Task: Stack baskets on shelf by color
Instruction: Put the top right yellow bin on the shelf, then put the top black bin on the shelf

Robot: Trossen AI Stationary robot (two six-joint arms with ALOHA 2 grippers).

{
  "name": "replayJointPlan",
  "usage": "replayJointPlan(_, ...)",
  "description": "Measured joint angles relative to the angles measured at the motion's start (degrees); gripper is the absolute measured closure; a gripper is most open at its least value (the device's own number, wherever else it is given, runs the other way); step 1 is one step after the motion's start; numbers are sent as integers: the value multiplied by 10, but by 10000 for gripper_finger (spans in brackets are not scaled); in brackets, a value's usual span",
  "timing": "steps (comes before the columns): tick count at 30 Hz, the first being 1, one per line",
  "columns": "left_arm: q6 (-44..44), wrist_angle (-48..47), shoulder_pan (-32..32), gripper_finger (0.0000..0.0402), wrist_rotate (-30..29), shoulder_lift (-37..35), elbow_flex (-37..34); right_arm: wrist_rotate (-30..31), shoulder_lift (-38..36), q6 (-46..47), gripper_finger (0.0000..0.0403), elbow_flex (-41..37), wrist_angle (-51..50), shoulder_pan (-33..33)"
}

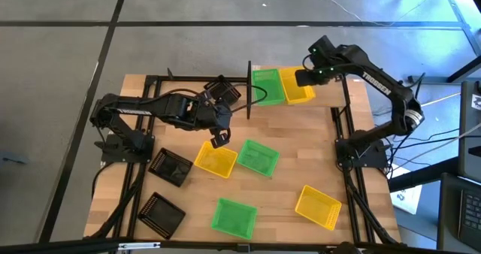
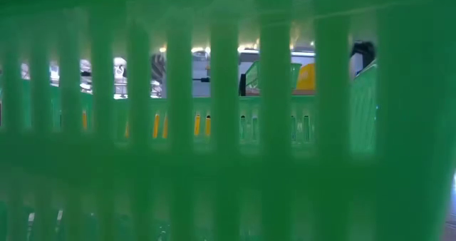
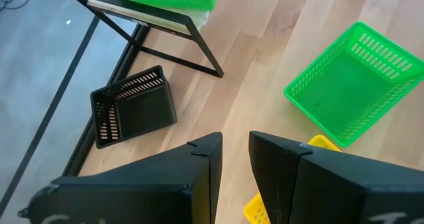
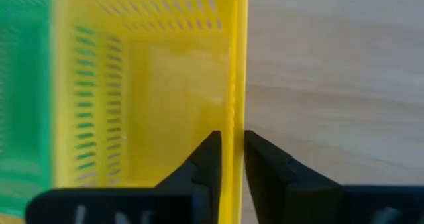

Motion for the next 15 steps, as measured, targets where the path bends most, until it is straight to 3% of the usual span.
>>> replayJointPlan(8, -36, -25, 0, 333, -8, 0, 0, 54, -93, 18, 340, 23, 1, 22)
replayJointPlan(15, -197, -74, 63, 333, 10, 0, 0, 54, -186, -3, 340, 23, 15, 70)
